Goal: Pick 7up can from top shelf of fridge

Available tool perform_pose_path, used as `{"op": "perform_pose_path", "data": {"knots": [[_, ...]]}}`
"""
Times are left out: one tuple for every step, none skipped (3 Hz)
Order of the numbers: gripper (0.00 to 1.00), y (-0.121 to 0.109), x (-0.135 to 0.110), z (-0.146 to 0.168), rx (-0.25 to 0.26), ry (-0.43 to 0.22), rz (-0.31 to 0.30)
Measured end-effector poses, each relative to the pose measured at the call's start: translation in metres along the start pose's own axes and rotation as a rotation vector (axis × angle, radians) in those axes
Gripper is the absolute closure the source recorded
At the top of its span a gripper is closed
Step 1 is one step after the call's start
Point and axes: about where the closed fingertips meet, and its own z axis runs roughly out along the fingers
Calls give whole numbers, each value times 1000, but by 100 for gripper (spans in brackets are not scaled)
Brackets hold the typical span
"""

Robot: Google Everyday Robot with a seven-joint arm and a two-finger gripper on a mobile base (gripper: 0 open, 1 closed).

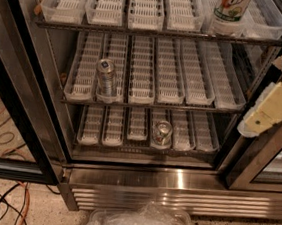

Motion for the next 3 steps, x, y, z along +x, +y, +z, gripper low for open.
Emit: {"op": "perform_pose_path", "data": {"knots": [[0, -20, -12, -2, 84, -129, 145], [0, -45, -31, -8, 176, -265, 243], [0, -74, -58, -22, 260, -395, 333]]}}
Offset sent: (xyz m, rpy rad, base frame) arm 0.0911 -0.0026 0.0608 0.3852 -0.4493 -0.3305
